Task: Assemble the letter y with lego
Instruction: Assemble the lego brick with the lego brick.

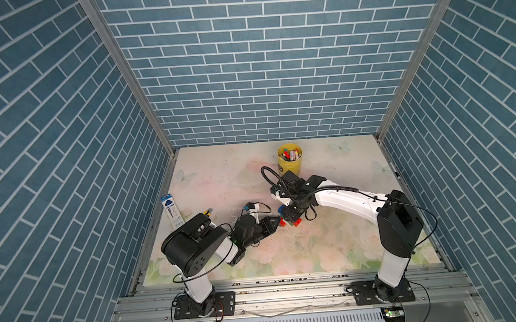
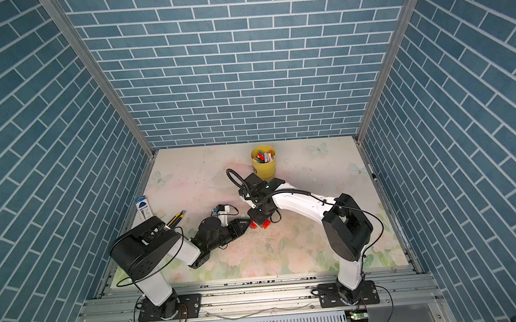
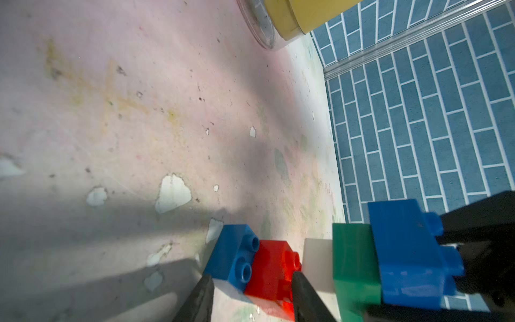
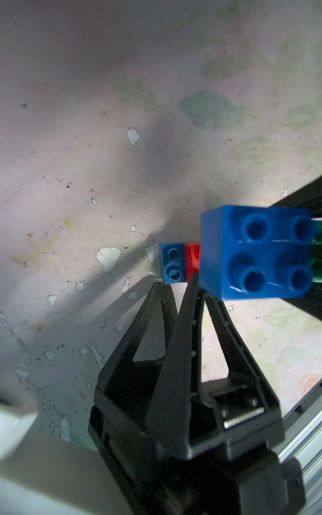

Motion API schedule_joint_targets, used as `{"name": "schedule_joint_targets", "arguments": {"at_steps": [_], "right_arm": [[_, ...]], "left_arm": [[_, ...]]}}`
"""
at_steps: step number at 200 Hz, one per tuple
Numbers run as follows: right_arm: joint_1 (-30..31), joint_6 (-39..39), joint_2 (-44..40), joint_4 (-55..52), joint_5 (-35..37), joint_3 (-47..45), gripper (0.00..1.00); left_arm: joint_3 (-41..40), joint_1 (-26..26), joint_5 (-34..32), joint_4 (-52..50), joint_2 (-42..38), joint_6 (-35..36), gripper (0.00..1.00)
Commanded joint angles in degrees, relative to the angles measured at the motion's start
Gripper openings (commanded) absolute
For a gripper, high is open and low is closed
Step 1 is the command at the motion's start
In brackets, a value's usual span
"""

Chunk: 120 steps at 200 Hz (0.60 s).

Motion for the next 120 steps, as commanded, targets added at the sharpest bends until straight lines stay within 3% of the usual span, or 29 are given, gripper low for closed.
{"name": "schedule_joint_targets", "arguments": {"at_steps": [1,120], "right_arm": [[0.6,2.4,1.0,-0.8,-2.2,-1.4,0.21],[0.4,4.3,-3.4,-1.1,1.7,-0.7,0.20]], "left_arm": [[-2.4,0.2,-2.3,-14.6,3.0,1.4,0.47],[-2.5,0.2,-2.3,-14.5,3.1,1.4,0.46]]}}
